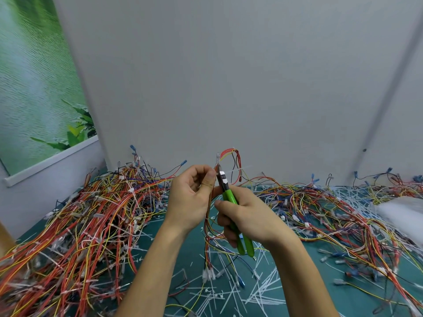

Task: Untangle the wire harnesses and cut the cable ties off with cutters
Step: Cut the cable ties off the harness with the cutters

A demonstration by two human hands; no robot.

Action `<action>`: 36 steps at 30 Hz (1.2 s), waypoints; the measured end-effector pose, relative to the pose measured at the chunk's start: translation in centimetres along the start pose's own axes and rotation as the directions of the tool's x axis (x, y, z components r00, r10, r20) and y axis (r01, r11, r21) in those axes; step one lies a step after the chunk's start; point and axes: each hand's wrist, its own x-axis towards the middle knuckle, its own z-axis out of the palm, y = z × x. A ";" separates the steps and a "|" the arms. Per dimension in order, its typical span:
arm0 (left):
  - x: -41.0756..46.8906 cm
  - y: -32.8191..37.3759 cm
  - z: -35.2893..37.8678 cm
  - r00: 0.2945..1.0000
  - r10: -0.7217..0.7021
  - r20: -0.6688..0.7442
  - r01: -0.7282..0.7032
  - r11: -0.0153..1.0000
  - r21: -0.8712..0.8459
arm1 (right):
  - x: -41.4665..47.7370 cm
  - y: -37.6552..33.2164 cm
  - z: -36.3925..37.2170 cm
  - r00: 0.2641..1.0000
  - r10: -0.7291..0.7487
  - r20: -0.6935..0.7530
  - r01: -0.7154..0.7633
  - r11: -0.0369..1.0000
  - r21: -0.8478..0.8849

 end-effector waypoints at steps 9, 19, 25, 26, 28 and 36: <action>-0.3 -0.4 0.3 0.997 -0.031 -0.065 0.033 0.999 0.034 | -0.3 -0.7 0.0 0.997 0.073 0.010 -0.073 0.996 0.052; -0.4 -0.1 0.7 0.998 -0.023 -0.058 0.025 0.999 0.029 | -0.2 -0.3 -0.1 0.998 0.057 -0.019 -0.057 0.998 -0.014; -0.4 0.1 0.5 0.997 -0.034 -0.070 0.037 0.999 0.032 | -0.1 -0.5 0.2 0.998 0.058 -0.023 -0.058 0.998 -0.001; -0.3 0.2 0.5 0.997 -0.040 -0.072 0.042 0.998 0.036 | -0.1 -0.6 0.3 0.998 0.060 -0.028 -0.060 0.998 -0.010; -0.3 0.2 0.4 0.996 -0.050 -0.079 0.053 0.998 0.043 | 0.0 -0.6 0.4 0.998 0.060 -0.035 -0.061 0.998 -0.031; -0.3 0.4 0.6 0.991 -0.081 -0.111 0.084 0.996 0.024 | 0.2 -0.3 0.4 0.996 0.030 -0.079 -0.042 0.988 -0.150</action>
